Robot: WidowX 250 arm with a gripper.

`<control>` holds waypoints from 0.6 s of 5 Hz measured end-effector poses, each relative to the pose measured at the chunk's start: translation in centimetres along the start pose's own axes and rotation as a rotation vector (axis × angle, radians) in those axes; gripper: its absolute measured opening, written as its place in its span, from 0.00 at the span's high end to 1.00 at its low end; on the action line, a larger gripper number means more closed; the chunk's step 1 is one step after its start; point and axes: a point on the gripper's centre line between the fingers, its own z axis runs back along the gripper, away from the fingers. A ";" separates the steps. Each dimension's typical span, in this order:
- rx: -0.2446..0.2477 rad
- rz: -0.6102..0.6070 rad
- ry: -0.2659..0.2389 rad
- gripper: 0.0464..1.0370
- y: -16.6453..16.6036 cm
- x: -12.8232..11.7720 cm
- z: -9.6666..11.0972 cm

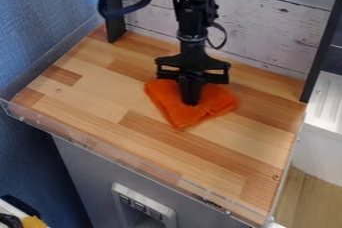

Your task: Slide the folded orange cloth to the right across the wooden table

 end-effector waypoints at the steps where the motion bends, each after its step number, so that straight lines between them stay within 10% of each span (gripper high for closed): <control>1: 0.006 -0.093 -0.009 0.99 -1.5 0.2 -0.1; 3: 0.035 -0.233 0.001 0.99 -4.1 0.4 -0.2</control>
